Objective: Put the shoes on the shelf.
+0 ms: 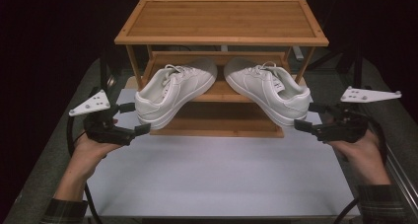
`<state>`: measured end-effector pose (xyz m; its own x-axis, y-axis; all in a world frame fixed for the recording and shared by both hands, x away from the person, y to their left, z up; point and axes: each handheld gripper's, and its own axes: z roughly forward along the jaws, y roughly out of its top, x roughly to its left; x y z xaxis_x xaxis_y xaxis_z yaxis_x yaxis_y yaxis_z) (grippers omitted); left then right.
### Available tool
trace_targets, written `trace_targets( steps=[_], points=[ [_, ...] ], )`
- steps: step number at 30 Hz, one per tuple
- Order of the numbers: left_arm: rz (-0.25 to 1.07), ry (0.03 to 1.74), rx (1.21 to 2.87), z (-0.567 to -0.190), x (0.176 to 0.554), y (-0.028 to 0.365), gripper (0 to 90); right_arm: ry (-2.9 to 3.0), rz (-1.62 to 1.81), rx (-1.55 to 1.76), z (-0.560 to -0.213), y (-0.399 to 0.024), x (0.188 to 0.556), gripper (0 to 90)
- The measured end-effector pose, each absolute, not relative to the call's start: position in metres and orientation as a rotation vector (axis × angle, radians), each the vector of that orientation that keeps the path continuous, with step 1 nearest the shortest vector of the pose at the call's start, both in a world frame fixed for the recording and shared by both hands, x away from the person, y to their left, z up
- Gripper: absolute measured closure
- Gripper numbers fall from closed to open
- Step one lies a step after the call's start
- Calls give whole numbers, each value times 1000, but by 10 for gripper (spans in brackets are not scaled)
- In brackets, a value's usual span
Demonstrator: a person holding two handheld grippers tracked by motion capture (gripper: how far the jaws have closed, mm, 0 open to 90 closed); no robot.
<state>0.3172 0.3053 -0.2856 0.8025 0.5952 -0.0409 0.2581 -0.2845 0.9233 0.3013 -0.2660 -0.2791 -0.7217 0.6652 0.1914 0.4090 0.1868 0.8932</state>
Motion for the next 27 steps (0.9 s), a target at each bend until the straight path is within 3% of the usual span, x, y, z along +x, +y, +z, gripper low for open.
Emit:
trace_targets(
  steps=[2,17,27],
  points=[
    [386,633,1869,-287,320,301,151,2232,1531,1019,-283,-261,304,139],
    [380,587,1865,-282,326,262,159,2238,1495,985,-277,-236,315,133],
    [362,538,1889,-285,337,220,171,2271,1538,919,-279,-206,327,236]
  ],
)
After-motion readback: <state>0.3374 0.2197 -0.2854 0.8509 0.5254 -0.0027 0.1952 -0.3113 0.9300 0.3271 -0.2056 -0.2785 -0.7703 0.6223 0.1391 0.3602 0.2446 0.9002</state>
